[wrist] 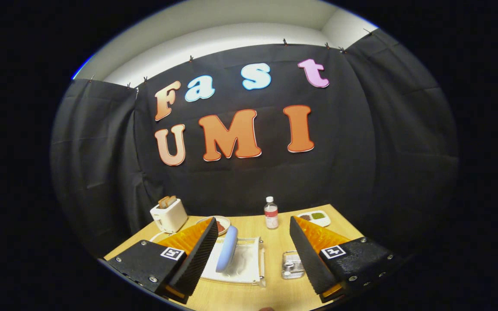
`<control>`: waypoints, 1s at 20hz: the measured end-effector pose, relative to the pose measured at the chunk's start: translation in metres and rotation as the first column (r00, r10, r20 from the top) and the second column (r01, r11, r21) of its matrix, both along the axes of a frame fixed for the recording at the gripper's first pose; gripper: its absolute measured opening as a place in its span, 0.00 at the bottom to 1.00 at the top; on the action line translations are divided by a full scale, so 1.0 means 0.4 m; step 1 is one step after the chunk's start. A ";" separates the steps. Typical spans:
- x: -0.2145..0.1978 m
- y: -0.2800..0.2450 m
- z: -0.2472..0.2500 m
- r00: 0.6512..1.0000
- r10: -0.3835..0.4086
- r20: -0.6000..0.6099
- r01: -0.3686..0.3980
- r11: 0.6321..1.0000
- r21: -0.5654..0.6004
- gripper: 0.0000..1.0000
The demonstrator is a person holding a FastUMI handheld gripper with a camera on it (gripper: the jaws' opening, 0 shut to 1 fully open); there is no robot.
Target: Take the plate from the dish rack, then take the spoon from the basket and place it into the plate.
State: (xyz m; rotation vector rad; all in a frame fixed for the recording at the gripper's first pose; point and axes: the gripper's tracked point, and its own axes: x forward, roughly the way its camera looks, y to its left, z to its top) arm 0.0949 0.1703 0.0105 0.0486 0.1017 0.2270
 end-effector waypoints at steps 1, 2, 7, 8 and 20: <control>0.037 0.019 -0.012 1.000 0.005 -0.029 -0.005 1.000 0.001 0.99; 0.076 0.037 -0.033 0.998 0.005 -0.060 -0.006 1.000 -0.010 0.99; 0.189 0.141 -0.175 0.968 0.023 -0.248 -0.040 0.997 -0.061 1.00; 0.211 0.153 -0.209 0.961 0.010 -0.277 -0.034 0.996 -0.084 1.00; 0.321 0.249 -0.493 0.830 -0.123 -0.544 0.059 0.989 -0.134 0.91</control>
